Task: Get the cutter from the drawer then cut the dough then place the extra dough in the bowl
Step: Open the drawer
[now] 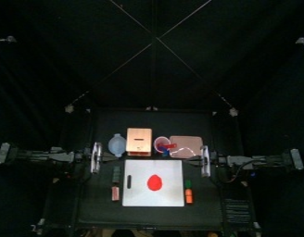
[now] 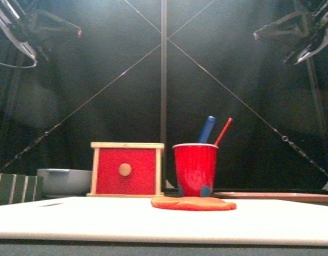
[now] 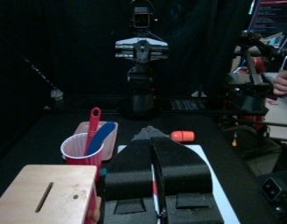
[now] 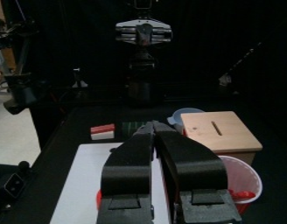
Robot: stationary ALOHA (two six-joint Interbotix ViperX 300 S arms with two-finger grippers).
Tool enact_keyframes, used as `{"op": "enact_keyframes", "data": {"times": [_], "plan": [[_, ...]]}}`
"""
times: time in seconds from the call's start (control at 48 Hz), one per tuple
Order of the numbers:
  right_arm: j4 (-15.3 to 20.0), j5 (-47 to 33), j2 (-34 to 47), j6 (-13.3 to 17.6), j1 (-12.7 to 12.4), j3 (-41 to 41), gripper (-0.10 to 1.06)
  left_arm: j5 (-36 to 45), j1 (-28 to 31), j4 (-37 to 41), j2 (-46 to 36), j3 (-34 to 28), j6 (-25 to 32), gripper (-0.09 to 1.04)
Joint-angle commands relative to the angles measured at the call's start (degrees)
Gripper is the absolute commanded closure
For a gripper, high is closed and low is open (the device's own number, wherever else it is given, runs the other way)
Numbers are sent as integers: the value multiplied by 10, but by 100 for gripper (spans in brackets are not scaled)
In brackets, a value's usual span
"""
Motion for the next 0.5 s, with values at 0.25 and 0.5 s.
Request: {"op": "enact_keyframes", "data": {"times": [0.25,0.5], "plan": [[-4,-17,114,-5,-61,-96,91,-60,4,-31,21,-18,-5,95],[-55,-54,296,-4,-91,-221,91,-76,-2,-134,62,-4,-6,94]]}}
